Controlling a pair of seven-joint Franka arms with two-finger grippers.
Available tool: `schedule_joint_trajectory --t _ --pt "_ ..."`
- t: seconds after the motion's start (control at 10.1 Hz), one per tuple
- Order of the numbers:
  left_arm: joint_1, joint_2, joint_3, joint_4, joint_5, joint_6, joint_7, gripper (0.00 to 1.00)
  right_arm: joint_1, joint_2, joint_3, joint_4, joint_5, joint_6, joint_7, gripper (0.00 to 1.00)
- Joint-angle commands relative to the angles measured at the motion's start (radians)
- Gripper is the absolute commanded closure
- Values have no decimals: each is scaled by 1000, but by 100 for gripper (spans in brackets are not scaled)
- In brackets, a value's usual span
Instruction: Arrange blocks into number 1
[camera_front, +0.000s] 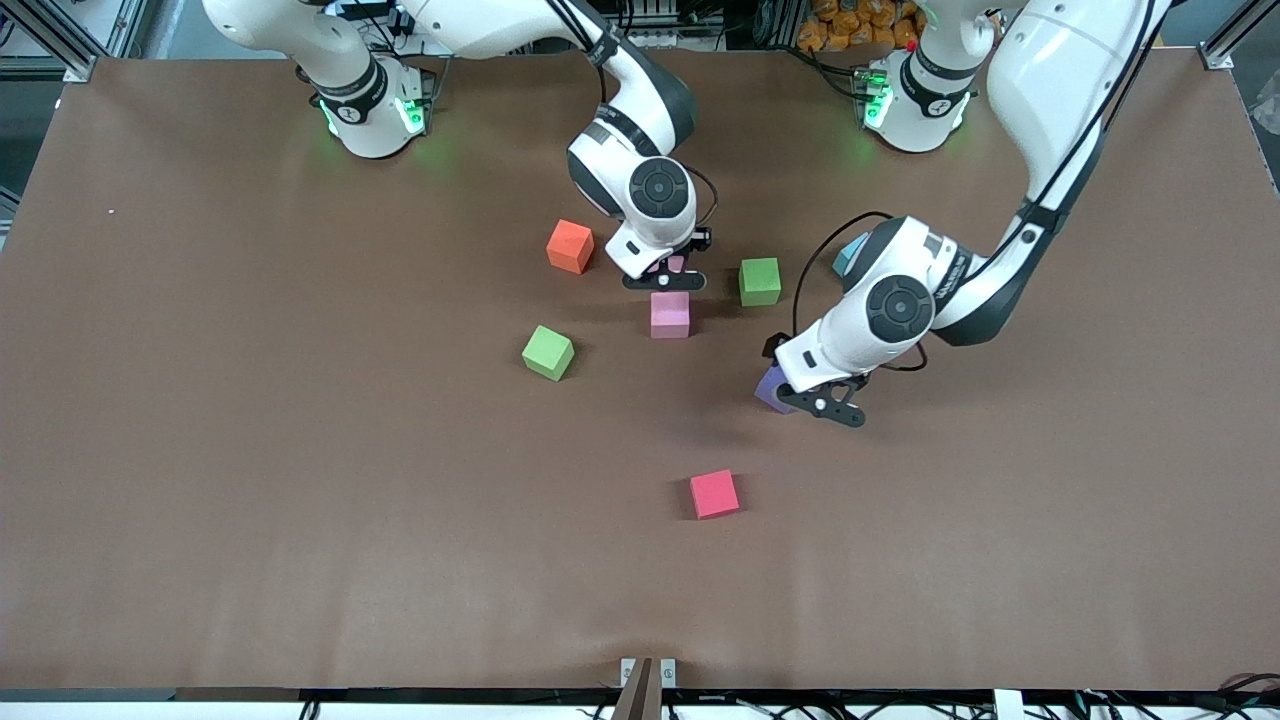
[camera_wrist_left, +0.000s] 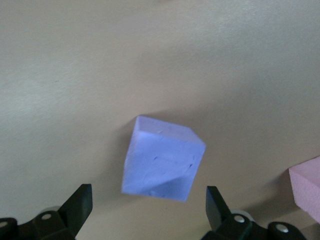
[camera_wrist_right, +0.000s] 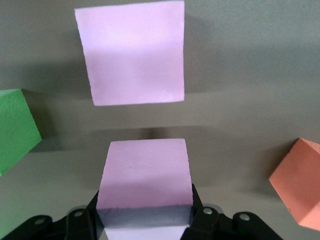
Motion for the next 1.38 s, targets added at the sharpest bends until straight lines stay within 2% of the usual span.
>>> schedule_joint_trajectory --t 0.0,0.3,0.59,0.69,0.79,0.89,0.99,1.09,1.19,1.28 --pt "-14 44 1 7 33 52 13 0 7 44 -10 34 14 53 -6 100" --pt "-16 63 3 4 38 59 15 0 -1 66 -29 62 11 53 -29 100" --pt "-13 92 3 5 113 63 13 0 -10 66 -49 66 14 55 -50 100" --pt "-14 93 3 5 113 63 13 2 -11 66 -49 66 14 55 -49 95" --pt "-14 93 3 5 113 63 12 6 -11 66 -50 66 11 53 -47 33" --pt "-14 93 3 4 113 63 12 13 -10 64 -50 66 9 55 -46 0" --pt "-13 93 3 2 113 63 12 27 -10 57 -50 65 14 53 -38 0" --pt "-14 92 3 2 113 63 12 51 -11 47 -50 65 16 48 -32 0" --pt "-13 90 3 2 113 63 12 82 -16 38 -49 65 17 45 -29 0" --pt "-13 81 3 2 115 62 10 100 -22 31 -50 65 17 44 -29 0"
